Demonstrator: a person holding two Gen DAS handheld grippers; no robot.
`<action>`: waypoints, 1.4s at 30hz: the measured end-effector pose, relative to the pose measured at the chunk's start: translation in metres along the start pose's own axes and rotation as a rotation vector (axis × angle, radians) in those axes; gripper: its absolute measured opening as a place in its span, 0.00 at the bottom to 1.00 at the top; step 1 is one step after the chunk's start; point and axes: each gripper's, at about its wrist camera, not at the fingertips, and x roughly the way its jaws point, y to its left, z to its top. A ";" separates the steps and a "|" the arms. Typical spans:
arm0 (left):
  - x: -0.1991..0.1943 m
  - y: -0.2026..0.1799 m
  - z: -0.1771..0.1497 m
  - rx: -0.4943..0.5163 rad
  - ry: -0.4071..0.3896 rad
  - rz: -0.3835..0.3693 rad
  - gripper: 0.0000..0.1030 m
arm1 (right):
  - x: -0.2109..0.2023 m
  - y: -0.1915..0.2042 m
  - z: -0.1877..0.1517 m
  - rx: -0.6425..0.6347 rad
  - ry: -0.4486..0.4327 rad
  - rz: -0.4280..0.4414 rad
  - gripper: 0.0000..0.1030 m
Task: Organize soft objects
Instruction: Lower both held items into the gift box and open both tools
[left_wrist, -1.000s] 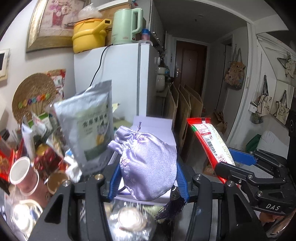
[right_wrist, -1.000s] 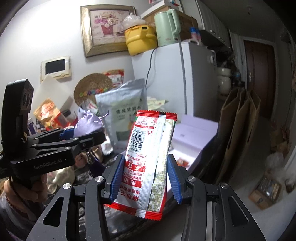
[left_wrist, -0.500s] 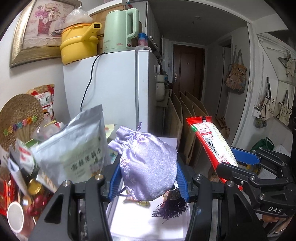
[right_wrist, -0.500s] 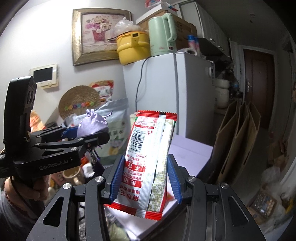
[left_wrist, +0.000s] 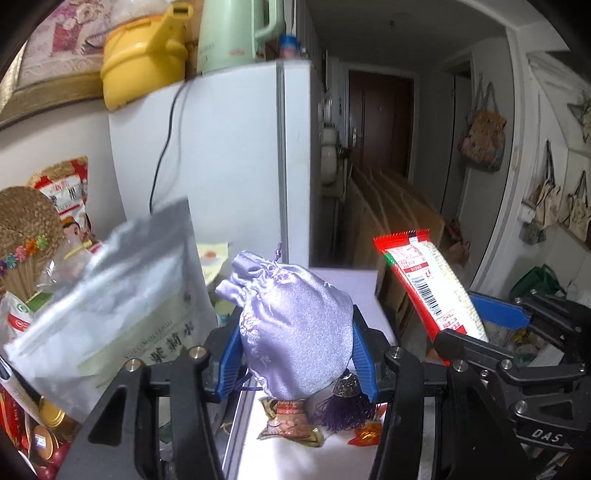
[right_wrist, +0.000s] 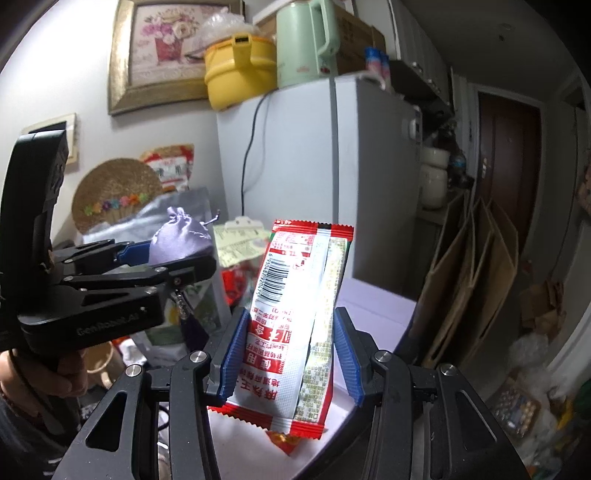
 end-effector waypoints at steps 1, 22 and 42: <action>0.006 -0.001 -0.003 0.006 0.017 0.007 0.50 | 0.005 -0.001 -0.003 0.002 0.012 -0.002 0.44; 0.084 -0.009 -0.079 0.034 0.274 0.010 0.50 | 0.077 -0.014 -0.075 0.016 0.253 -0.014 0.44; 0.086 -0.008 -0.087 0.005 0.361 0.018 0.63 | 0.086 -0.018 -0.083 0.036 0.339 -0.002 0.49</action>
